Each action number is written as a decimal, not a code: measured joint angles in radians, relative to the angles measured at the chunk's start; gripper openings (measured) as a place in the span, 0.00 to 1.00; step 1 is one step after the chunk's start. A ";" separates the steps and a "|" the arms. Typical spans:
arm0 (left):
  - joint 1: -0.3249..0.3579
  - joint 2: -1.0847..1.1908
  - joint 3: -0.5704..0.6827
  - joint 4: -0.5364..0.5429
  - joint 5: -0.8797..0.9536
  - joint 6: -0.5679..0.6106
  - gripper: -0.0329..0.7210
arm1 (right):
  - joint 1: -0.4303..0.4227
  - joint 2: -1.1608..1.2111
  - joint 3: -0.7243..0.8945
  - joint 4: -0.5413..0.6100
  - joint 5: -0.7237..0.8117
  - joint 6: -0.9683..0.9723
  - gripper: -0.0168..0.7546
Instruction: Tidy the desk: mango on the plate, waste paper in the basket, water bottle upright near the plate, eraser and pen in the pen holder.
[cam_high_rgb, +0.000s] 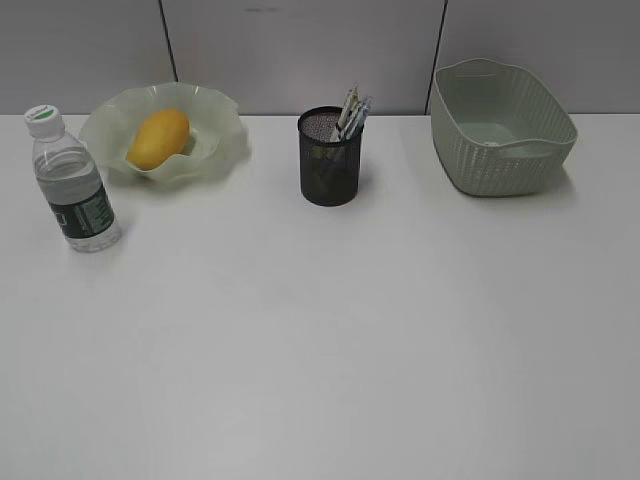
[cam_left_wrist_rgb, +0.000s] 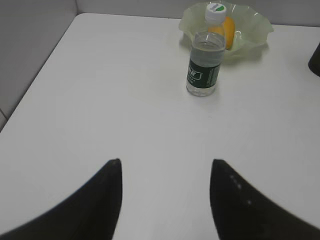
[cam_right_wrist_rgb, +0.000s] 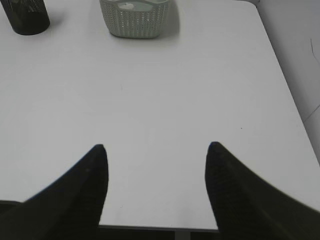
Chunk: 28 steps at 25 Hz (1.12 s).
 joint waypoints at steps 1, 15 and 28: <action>0.000 0.000 0.000 0.000 0.000 0.000 0.61 | 0.000 0.000 0.000 0.000 0.000 -0.001 0.66; 0.000 0.000 0.000 0.000 0.000 0.000 0.61 | 0.000 0.000 0.000 0.000 0.000 0.000 0.66; 0.000 0.000 0.000 0.000 0.000 0.000 0.61 | 0.000 0.000 0.000 0.000 0.000 0.000 0.66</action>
